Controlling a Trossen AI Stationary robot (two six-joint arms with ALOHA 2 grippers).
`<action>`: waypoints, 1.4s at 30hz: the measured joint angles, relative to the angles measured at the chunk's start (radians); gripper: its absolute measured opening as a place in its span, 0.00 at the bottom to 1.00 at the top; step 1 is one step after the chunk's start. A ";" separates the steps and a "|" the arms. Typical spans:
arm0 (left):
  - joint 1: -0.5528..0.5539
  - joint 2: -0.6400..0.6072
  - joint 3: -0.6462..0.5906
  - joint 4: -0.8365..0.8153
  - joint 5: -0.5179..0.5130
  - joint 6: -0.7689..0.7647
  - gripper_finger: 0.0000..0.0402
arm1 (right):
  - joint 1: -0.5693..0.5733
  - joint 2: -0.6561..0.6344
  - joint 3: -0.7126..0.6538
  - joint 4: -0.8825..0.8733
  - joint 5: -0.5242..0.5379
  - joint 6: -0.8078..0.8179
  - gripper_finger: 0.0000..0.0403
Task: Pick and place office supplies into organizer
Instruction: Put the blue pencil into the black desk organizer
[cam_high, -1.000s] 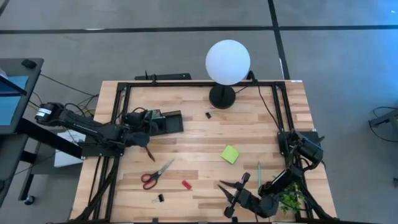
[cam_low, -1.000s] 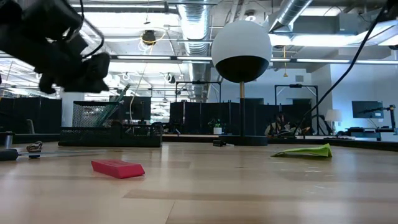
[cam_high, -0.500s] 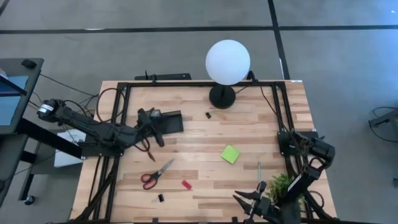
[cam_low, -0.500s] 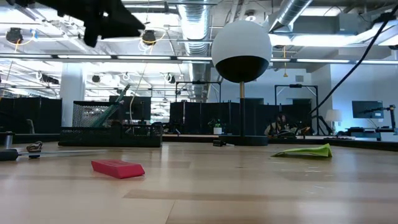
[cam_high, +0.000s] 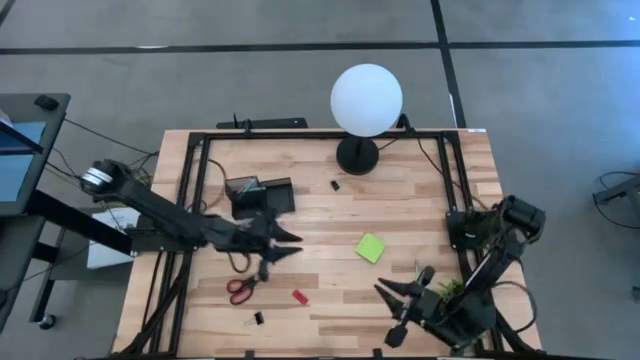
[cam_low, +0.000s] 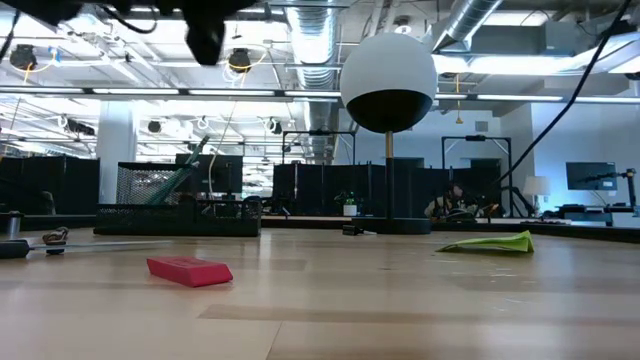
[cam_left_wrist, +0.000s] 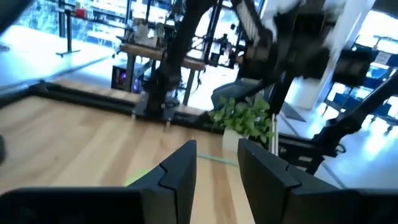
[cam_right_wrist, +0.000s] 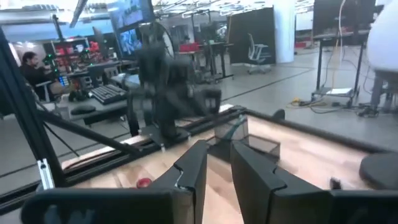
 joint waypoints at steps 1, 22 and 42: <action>0.000 0.056 0.021 0.018 0.000 -0.009 0.28 | 0.004 -0.022 0.000 -0.009 0.001 -0.021 0.17; 0.068 1.204 1.594 -0.841 0.104 0.122 0.28 | 0.081 -0.123 0.000 -0.109 0.001 -0.082 0.17; 0.081 1.355 1.790 -0.979 0.185 0.100 0.28 | 0.194 -0.128 -0.001 -0.150 0.001 -0.112 0.17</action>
